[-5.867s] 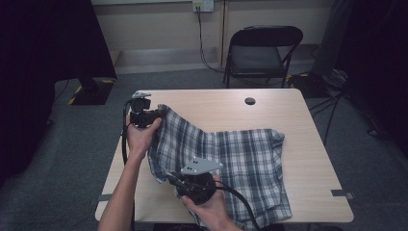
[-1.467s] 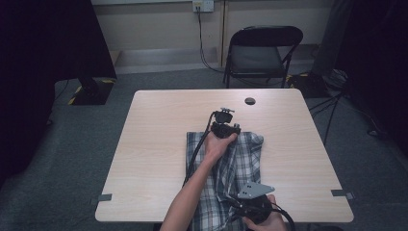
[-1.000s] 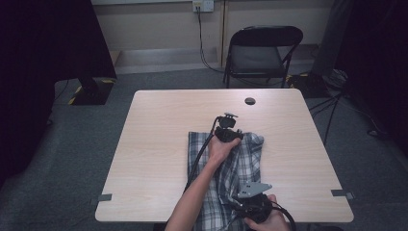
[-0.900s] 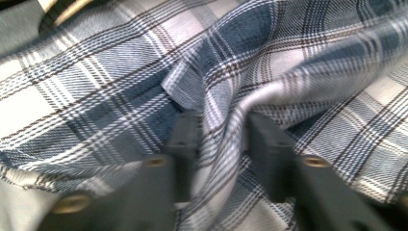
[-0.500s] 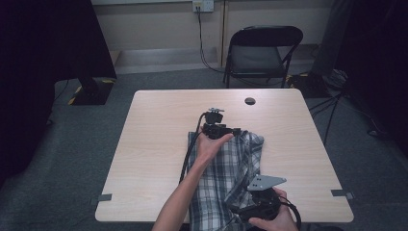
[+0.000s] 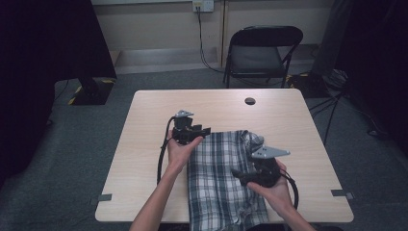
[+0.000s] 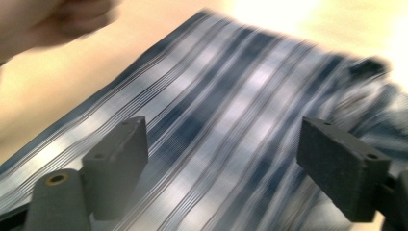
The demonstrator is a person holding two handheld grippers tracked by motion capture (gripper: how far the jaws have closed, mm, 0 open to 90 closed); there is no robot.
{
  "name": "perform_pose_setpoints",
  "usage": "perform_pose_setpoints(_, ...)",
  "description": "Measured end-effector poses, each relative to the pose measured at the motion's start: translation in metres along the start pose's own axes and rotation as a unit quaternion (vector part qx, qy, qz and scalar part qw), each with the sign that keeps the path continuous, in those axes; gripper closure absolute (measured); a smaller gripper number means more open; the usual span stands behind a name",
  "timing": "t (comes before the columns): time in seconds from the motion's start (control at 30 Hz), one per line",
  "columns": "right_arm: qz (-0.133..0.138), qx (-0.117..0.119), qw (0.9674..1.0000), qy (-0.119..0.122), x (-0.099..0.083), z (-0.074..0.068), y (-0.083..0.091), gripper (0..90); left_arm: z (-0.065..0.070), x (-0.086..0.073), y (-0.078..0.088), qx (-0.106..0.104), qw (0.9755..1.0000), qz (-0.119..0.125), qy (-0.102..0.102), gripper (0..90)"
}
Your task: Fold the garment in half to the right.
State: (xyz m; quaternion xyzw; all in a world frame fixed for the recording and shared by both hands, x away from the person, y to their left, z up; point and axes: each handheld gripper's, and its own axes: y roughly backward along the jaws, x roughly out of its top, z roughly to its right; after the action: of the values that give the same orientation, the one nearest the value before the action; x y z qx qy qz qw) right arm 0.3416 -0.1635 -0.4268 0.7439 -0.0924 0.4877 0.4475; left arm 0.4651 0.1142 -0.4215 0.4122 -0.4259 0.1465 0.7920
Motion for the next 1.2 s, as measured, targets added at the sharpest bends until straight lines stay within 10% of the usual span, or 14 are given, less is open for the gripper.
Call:
perform_pose_setpoints(0.23, -0.009, -0.071, 0.9971, -0.025, 0.026, 0.042, -0.036, 20.9, -0.019, -0.014, 0.011, 0.02, 0.9998, -0.001, 0.007, 60.1)
perform_pose_setpoints(0.53, -0.052, -0.157, 0.9845, -0.059, 0.028, 0.093, -0.086, 24.5, -0.034, -0.033, -0.006, 0.037, 0.999, -0.015, 0.02, 64.8)
perform_pose_setpoints(0.83, -0.071, -0.167, 0.9823, -0.046, 0.02, 0.094, -0.098, 66.8, -0.03, -0.042, -0.018, 0.045, 0.9984, -0.032, -0.015, 65.5)
perform_pose_setpoints(1.2, -0.06, -0.163, 0.9827, -0.064, 0.003, 0.103, -0.093, 75.2, -0.02, -0.048, -0.036, 0.065, 0.9966, -0.045, -0.025, 68.5)
